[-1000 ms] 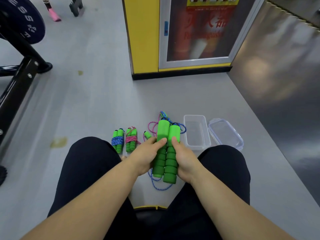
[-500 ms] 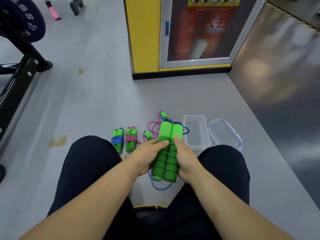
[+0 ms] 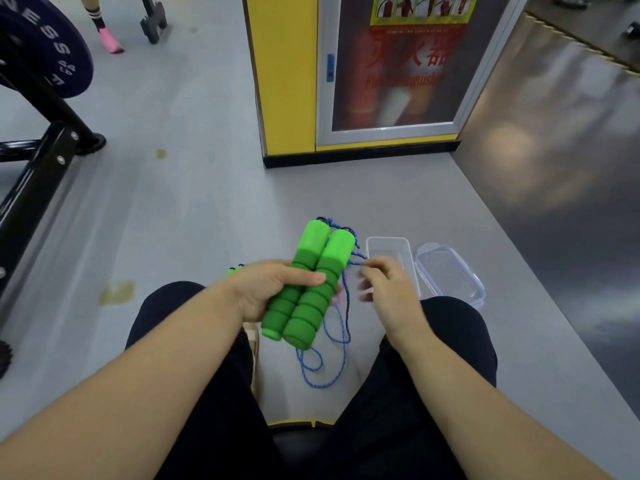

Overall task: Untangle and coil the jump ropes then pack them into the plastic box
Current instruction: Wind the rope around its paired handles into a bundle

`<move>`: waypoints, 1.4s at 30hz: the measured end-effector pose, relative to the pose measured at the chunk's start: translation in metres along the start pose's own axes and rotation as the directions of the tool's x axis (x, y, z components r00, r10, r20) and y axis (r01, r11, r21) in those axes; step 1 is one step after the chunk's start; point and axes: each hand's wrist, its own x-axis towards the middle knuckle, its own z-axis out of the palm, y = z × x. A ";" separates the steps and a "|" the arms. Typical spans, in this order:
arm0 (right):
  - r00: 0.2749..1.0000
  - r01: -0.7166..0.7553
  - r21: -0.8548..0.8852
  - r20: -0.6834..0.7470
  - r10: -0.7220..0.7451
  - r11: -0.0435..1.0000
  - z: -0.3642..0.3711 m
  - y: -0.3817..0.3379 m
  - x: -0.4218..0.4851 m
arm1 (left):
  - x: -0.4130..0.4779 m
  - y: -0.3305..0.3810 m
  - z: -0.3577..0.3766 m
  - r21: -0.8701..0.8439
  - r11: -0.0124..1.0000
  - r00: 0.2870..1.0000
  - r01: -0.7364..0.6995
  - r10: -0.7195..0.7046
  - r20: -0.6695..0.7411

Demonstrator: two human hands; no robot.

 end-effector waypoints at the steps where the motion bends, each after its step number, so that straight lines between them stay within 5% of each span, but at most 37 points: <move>1: 0.991 0.083 -0.066 -0.101 -0.089 0.994 -0.009 -0.003 0.007 | -0.005 0.011 -0.005 0.007 1.000 0.999 0.013 -0.013 0.035; 2: 0.978 0.163 -0.157 -0.101 -0.180 0.974 -0.015 -0.009 0.013 | -0.010 0.023 -0.008 0.016 1.000 0.998 0.024 -0.025 0.062; 5: 0.932 0.306 -0.278 0.284 -0.226 0.911 -0.015 -0.033 0.026 | -0.017 0.050 -0.006 0.046 0.998 0.987 0.053 -0.059 0.146; 8: 0.870 0.248 -0.071 0.456 -0.190 0.966 -0.004 -0.059 0.033 | -0.027 0.073 0.007 0.049 0.999 0.978 0.003 -0.014 0.210; 11: 0.923 0.170 -0.024 0.354 -0.151 0.985 -0.010 -0.054 0.041 | -0.038 0.094 0.010 0.034 0.994 0.975 -0.103 0.094 0.203; 16: 0.992 0.024 -0.241 0.127 0.007 0.970 -0.050 -0.006 0.052 | -0.048 0.112 -0.002 0.019 0.974 0.965 -0.224 0.219 0.145; 19: 0.993 -0.077 -0.222 -0.101 0.055 0.972 -0.078 0.008 0.063 | -0.047 0.112 -0.004 0.047 0.971 0.967 -0.236 0.230 0.114; 23: 0.974 -0.138 -0.188 -0.206 0.098 0.972 -0.100 -0.006 0.071 | -0.046 0.111 -0.006 0.058 0.973 0.972 -0.222 0.215 0.098; 25: 0.987 -0.077 -0.337 -0.161 0.023 0.938 -0.104 -0.024 0.067 | -0.045 0.112 -0.006 0.050 0.972 0.969 -0.232 0.226 0.102; 27: 0.998 0.062 -0.461 0.034 -0.052 0.885 -0.097 -0.048 0.061 | -0.045 0.116 -0.002 0.064 0.972 0.967 -0.225 0.215 0.136; 31: 0.919 0.322 -0.328 0.332 -0.211 0.888 -0.052 -0.100 0.048 | -0.042 0.122 0.018 0.170 0.967 0.954 -0.189 0.140 0.265; 33: 0.891 0.383 -0.218 0.344 -0.297 0.898 -0.028 -0.115 0.043 | -0.041 0.122 0.027 0.189 0.966 0.946 -0.177 0.114 0.305; 38: 0.934 0.272 0.058 0.225 -0.279 0.960 0.005 -0.098 0.036 | -0.039 0.113 0.017 0.092 0.984 0.945 -0.154 0.119 0.305; 42: 0.934 0.281 -0.023 0.237 -0.268 0.960 0.001 -0.064 0.033 | -0.032 0.093 -0.004 0.018 0.988 0.959 -0.156 0.147 0.243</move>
